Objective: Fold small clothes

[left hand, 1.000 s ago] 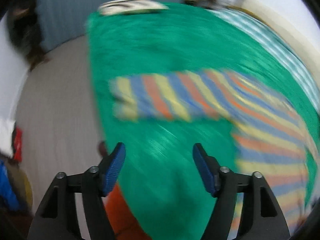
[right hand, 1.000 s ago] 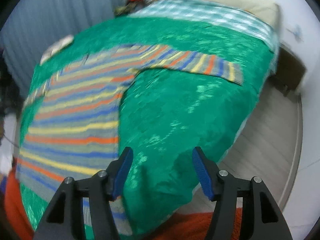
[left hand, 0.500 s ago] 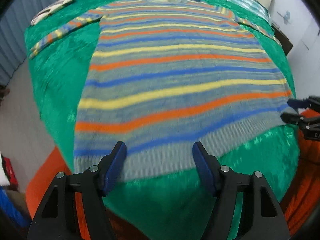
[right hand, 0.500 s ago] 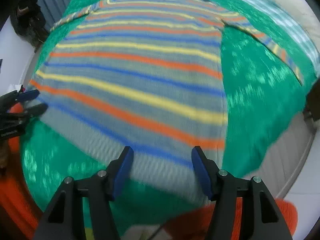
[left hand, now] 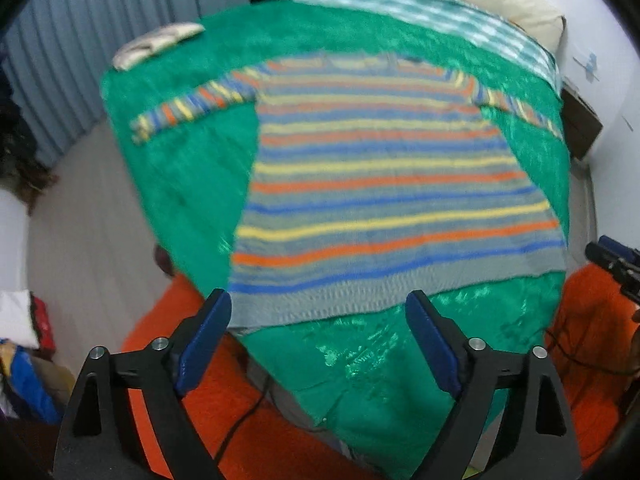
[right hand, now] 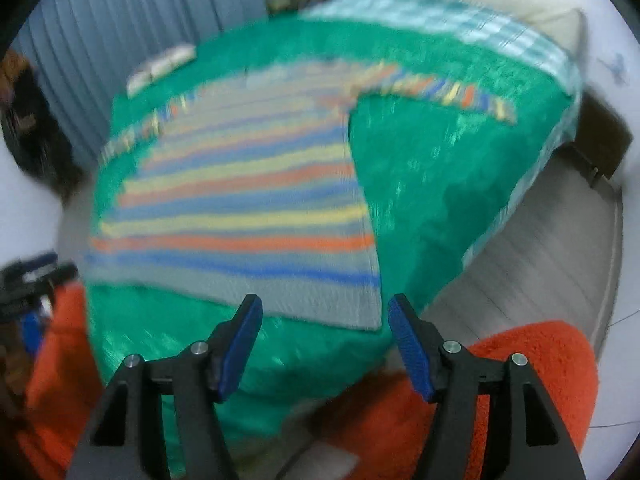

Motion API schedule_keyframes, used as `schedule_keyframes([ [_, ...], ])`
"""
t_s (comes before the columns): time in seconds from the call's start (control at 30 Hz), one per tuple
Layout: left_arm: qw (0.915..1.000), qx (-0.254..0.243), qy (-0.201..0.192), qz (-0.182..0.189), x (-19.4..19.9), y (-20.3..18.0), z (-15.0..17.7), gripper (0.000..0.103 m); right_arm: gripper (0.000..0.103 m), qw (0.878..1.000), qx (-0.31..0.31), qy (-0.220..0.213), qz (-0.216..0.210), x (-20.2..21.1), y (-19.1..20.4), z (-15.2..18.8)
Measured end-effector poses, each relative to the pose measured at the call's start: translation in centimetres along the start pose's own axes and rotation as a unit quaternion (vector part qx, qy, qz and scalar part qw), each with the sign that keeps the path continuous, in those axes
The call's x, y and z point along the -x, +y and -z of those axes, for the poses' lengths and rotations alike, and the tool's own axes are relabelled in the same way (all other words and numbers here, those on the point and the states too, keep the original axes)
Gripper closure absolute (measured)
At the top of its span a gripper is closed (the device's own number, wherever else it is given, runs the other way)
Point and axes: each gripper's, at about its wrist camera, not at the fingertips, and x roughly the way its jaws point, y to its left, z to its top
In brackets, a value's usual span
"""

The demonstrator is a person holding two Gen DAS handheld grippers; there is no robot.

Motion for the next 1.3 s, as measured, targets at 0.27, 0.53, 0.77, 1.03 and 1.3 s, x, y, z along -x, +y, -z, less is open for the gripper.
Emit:
schedule_keyframes([
  [0.27,0.9960,-0.007,-0.071,-0.054,5.3,-0.3,-2.3,0.006,0.022,0.989,-0.015,-0.147,0.006,5.1,1.5,-2.3],
  [0.53,0.9935,-0.002,-0.085,-0.076,3.2,-0.5,-3.3,0.005,0.014,0.988,-0.008,-0.157,0.005,4.1,2.4,-2.8],
  [0.77,0.9975,0.000,-0.046,-0.053,0.0,-1.2,-2.5,0.005,0.014,0.990,0.025,-0.140,0.000,1.8,4.0,-2.1],
  [1.03,0.9979,-0.001,-0.036,-0.054,-0.5,-1.4,-1.7,0.005,0.013,0.990,0.041,-0.132,-0.002,1.1,4.9,-1.8],
  [1.3,0.9974,-0.018,-0.038,-0.058,-0.3,-2.2,-1.3,0.005,0.013,0.990,0.058,-0.125,-0.010,0.8,5.7,-1.6],
])
